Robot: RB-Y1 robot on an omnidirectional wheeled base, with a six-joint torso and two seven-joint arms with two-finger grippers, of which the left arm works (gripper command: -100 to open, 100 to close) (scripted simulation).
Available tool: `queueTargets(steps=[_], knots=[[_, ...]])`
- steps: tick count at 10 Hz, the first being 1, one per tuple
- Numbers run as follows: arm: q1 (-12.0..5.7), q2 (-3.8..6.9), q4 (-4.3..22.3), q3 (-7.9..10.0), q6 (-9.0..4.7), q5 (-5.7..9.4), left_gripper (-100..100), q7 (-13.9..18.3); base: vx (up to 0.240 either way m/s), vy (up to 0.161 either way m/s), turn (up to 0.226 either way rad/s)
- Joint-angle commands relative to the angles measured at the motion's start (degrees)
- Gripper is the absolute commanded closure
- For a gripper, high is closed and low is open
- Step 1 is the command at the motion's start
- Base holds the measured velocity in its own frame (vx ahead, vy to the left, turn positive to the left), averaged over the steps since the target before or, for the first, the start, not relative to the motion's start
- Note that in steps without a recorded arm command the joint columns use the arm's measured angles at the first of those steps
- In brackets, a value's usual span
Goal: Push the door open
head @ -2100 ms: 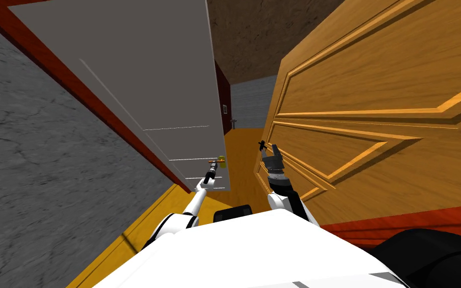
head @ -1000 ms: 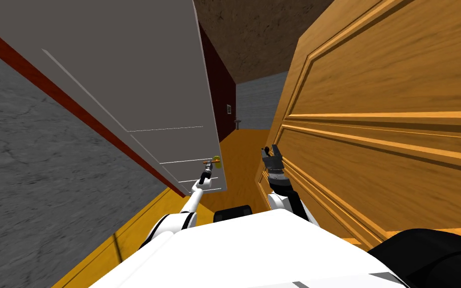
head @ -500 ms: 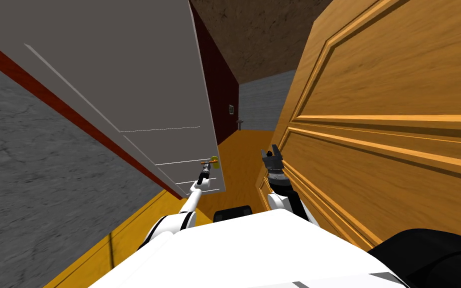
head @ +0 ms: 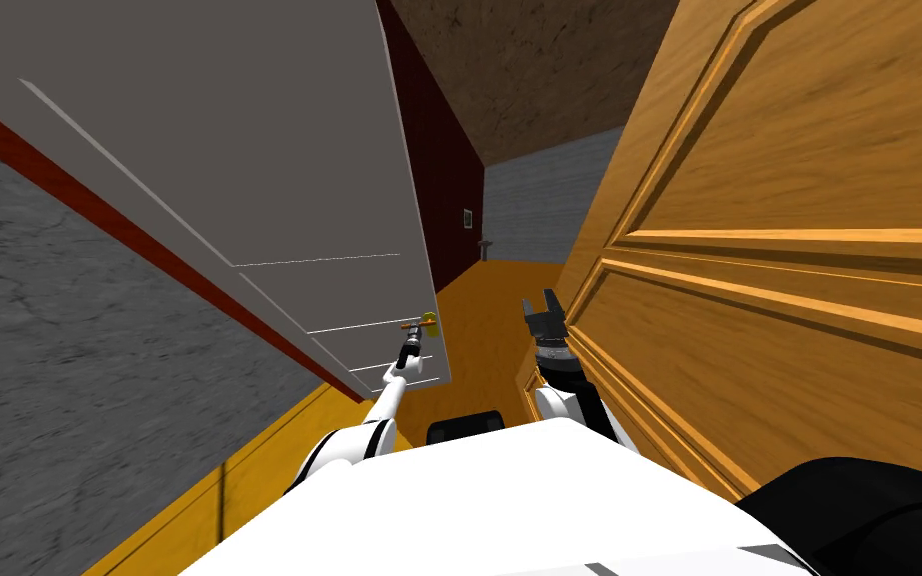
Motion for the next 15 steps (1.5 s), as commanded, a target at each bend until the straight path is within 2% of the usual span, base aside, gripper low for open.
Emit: queueTargets(steps=[1, 2, 3, 4, 8, 9, 10, 11, 12, 14, 15], knots=[[-0.01, -0.64, -1.2, 1.39, 0.08, 0.08, 100, -1.8, 0.206, -0.073, 0.124], [-0.18, -1.38, -1.2, 2.21, 0.04, 0.15, 100, -2.9, 0.204, -0.067, 0.108], [-0.18, -1.38, -1.2, 2.21, 0.04, 0.15, 100, -2.9, 0.14, -0.053, 0.06], [-0.43, -2.59, -1.2, 3.41, -0.03, 0.24, 100, -4.5, 0.156, -0.045, 0.121], [-1.0, -6.39, -1.2, 6.21, -0.17, 0.46, 100, -8.2, 0.165, -0.063, 0.127], [-0.98, -5.53, -0.5, 6.01, -0.33, 0.51, 100, -7.5, 0.076, -0.018, 0.039], [-1.06, -3.97, -0.7, 7.19, -0.43, 0.79, 100, -8.5, 0.104, -0.009, 0.021], [-1.09, -3.2, -0.8, 8.0, -0.47, 0.98, 100, -9.0, 0.205, -0.043, 0.057], [-1.11, -2.85, -0.9, 8.62, -0.5, 1.12, 100, -9.5, 0.262, -0.044, 0.107], [-1.11, -2.85, -0.9, 8.62, -0.5, 1.12, 100, -9.5, 0.106, -0.003, 0.004], [-1.16, -2.66, -1.1, 9.97, -0.57, 1.44, 100, -10.4, 0.145, -0.008, 0.049]])
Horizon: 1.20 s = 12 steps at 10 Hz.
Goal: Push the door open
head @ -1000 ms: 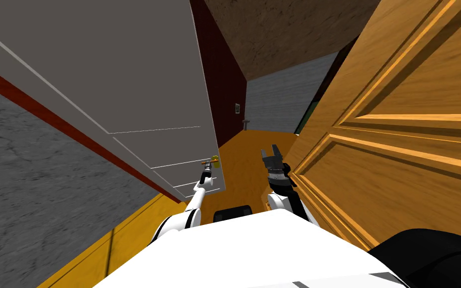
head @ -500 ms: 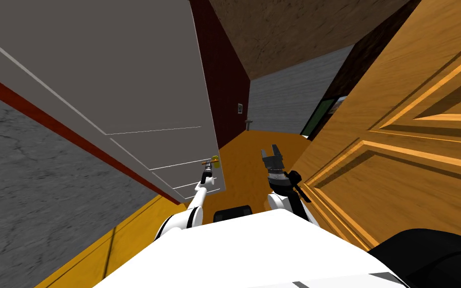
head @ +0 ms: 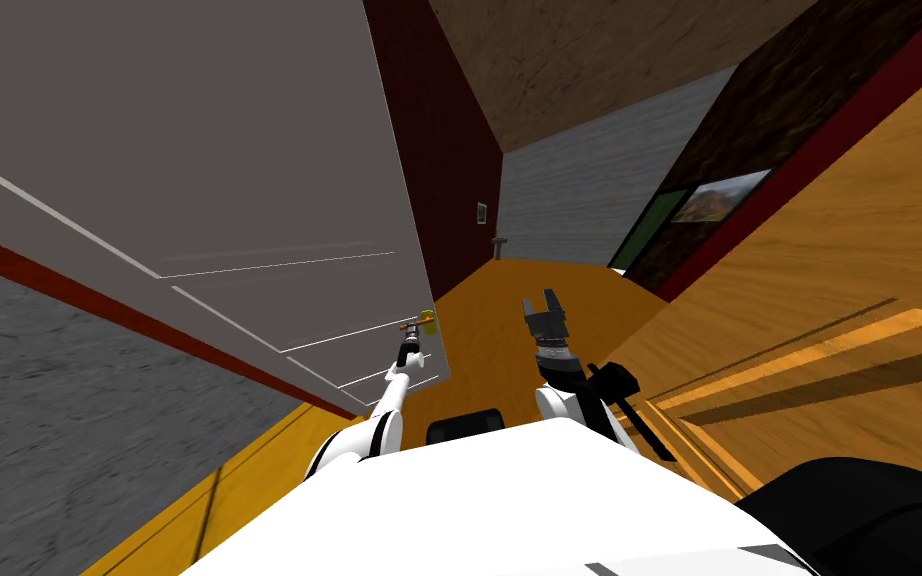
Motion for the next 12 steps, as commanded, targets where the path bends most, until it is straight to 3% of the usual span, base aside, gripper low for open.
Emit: queueTargets(steps=[1, 3, 7, 8, 9, 10, 12], knots=[[0.79, 0.67, -1.6, 1.4, -0.04, 0.26, 100, -0.9, 0.19, -0.031, 0.051], [0.77, 0.37, -1.7, 2.08, -0.07, 0.42, 100, -1.3, 0.145, -0.045, 0.069], [0.68, -2.76, -2.1, 4.61, -0.19, 1.01, 100, -3.1, 0.161, -0.117, 0.105], [0.89, -2.4, -1.9, 4.33, 0.02, 0.94, 100, -2.9, 0.055, -0.073, 0.062], [0.89, -1.12, -2.1, 5.07, -0.16, 1.15, 100, -3.3, 0.074, 0.043, 0.0], [0.89, -0.54, -2.2, 5.41, -0.18, 1.23, 100, -3.5, 0.112, 0.105, -0.001], [0.89, 0.04, -2.3, 5.81, -0.2, 1.33, 100, -3.8, 0.102, 0.057, -0.02]])
